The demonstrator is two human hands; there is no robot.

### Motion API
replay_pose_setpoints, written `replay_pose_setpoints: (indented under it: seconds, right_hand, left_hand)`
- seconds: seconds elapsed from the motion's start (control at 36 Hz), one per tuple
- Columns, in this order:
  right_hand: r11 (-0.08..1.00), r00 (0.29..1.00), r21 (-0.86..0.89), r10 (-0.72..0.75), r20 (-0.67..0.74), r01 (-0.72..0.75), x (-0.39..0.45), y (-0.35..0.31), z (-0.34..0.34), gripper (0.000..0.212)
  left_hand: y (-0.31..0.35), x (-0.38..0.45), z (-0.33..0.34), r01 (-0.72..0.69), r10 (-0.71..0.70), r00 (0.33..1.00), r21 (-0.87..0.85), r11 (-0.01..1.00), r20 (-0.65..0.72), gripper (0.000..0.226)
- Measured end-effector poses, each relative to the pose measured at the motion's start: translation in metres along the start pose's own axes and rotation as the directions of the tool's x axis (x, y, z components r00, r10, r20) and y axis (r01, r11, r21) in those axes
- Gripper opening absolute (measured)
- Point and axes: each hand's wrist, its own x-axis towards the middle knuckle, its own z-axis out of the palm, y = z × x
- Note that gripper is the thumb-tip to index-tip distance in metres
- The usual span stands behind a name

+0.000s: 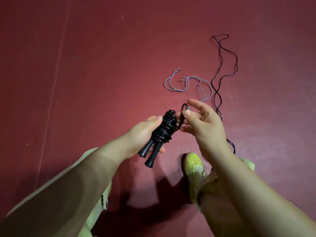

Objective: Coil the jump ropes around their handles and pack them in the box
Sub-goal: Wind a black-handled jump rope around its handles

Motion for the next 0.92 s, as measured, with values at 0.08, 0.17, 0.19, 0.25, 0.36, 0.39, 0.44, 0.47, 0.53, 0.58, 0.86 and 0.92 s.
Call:
replay_pose_setpoints:
  seconds: [0.08, 0.17, 0.19, 0.25, 0.36, 0.39, 0.44, 0.47, 0.53, 0.58, 0.86, 0.92]
  right_hand:
    - [1.0, 1.0, 0.003, 0.008, 0.004, -0.008, 0.001, -0.001, 0.0, 0.022]
    - [0.999, 1.0, 0.034, 0.009, -0.006, -0.008, 0.0, -0.001, 0.001, 0.019]
    - [0.999, 1.0, 0.039, 0.003, -0.005, -0.003, 0.0, -0.002, 0.001, 0.017]
    - [0.999, 1.0, 0.038, -0.014, 0.008, 0.013, -0.001, -0.002, 0.001, 0.014]
    - [0.999, 1.0, 0.037, -0.025, 0.018, 0.024, -0.002, -0.005, 0.001, 0.013]
    - [0.999, 1.0, 0.034, -0.021, 0.018, 0.021, -0.002, -0.005, 0.001, 0.013]
    - [1.0, 1.0, 0.023, -0.009, 0.015, 0.009, -0.002, -0.005, 0.003, 0.014]
    - [1.0, 1.0, 0.014, -0.004, 0.011, 0.004, -0.002, -0.005, 0.003, 0.014]
    - [1.0, 1.0, -0.006, -0.006, 0.006, 0.006, -0.002, -0.007, 0.002, 0.014]
    - [1.0, 1.0, -0.029, 0.004, 0.003, -0.004, -0.001, -0.009, 0.001, 0.013]
    - [0.93, 0.995, -0.354, 0.083, -0.048, -0.095, 0.007, -0.001, -0.011, 0.03]
    - [0.928, 0.993, -0.356, 0.112, -0.025, -0.114, 0.008, -0.003, -0.013, 0.029]
  left_hand:
    - [0.0, 0.001, 0.001, -0.062, 0.061, 0.998, -0.063, 0.996, -0.019, 0.027]
    - [0.003, 0.002, 0.0, -0.082, 0.079, 0.997, -0.16, 0.984, -0.022, 0.046]
    - [0.004, 0.001, -0.001, -0.075, 0.075, 0.997, -0.197, 0.977, -0.005, 0.05]
    - [0.006, -0.001, 0.0, -0.07, 0.081, 0.996, -0.263, 0.962, 0.033, 0.047]
    - [0.005, -0.002, 0.003, -0.066, 0.089, 0.994, -0.318, 0.946, 0.057, 0.04]
    - [0.004, -0.002, 0.003, -0.06, 0.085, 0.994, -0.318, 0.946, 0.065, 0.042]
    - [0.002, -0.003, 0.003, -0.034, 0.062, 0.995, -0.311, 0.95, 0.082, 0.049]
    - [0.001, -0.004, 0.005, -0.019, 0.049, 0.994, -0.301, 0.953, 0.094, 0.052]
    - [-0.001, -0.004, 0.007, -0.014, 0.049, 0.993, -0.303, 0.953, 0.109, 0.052]
    - [-0.001, -0.003, 0.009, -0.05, 0.075, 0.995, -0.304, 0.951, 0.071, 0.051]
    - [-0.013, 0.003, 0.013, -0.224, 0.251, 0.967, 0.313, 0.923, -0.048, 0.056]
    - [-0.014, 0.003, 0.011, -0.221, 0.249, 0.968, 0.339, 0.914, -0.041, 0.055]
